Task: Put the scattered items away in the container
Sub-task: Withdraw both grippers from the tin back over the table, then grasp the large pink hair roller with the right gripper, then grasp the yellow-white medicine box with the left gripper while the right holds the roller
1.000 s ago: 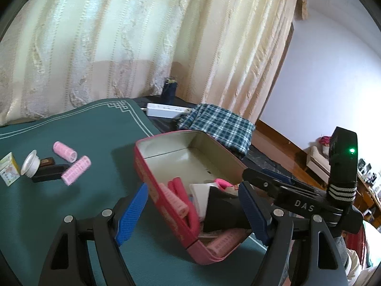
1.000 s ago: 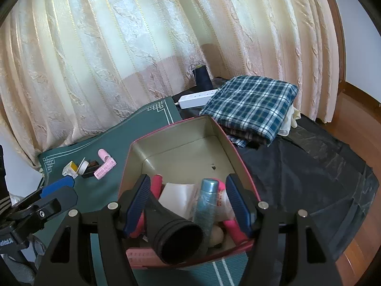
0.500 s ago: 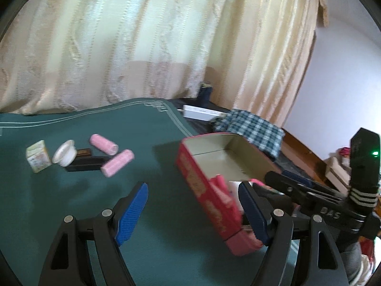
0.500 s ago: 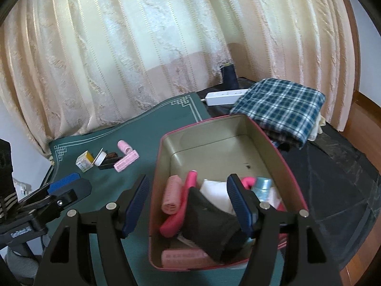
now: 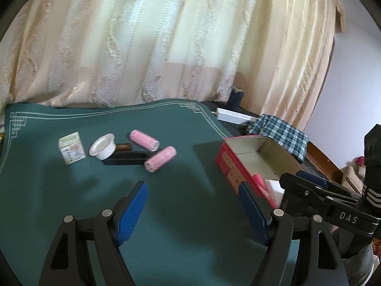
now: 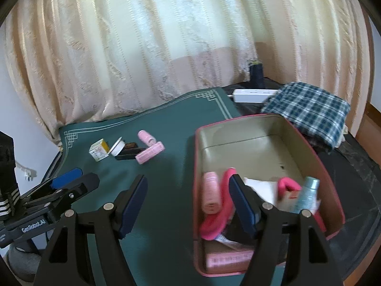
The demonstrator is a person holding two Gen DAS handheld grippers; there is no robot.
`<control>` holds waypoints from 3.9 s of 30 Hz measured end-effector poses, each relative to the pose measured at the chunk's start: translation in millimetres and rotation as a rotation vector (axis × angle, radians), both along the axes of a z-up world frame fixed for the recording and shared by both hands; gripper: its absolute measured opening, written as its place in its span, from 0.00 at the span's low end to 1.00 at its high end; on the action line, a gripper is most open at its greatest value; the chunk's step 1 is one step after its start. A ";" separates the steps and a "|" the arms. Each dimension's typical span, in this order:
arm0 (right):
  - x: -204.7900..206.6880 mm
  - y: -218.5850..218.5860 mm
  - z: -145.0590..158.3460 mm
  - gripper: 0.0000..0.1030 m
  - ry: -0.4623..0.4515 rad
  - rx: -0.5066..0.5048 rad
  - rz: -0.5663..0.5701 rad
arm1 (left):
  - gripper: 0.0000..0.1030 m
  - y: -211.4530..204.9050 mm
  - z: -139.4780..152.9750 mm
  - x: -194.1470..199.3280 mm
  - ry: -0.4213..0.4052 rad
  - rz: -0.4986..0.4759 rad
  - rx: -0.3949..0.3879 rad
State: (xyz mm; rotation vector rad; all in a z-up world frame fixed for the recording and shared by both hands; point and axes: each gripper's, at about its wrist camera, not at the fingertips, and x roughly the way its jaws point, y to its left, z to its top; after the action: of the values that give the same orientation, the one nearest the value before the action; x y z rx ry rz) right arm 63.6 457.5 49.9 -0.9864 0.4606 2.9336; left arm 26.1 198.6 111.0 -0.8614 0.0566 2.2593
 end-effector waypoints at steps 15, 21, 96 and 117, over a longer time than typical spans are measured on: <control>-62.7 -77.7 -7.5 0.77 -0.039 0.028 0.166 | 0.78 -79.3 -15.3 -39.5 -0.034 0.154 -0.002; -103.0 -96.5 -26.4 0.77 -0.095 0.021 0.167 | 0.78 -107.1 -23.8 -55.9 -0.051 0.203 -0.005; -204.5 -96.2 -79.2 0.36 -0.224 0.009 0.118 | 0.53 -101.5 -74.3 -219.5 -0.112 0.386 -0.093; -209.6 -95.4 -84.1 0.62 -0.240 0.048 0.076 | 0.53 -120.8 -60.7 -126.6 -0.080 0.342 -0.006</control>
State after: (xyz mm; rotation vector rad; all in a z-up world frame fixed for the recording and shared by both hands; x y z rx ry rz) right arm -146.0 362.1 -34.2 -1.3557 0.3496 2.8220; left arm -100.6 77.8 50.3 -1.0271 -0.1303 2.5364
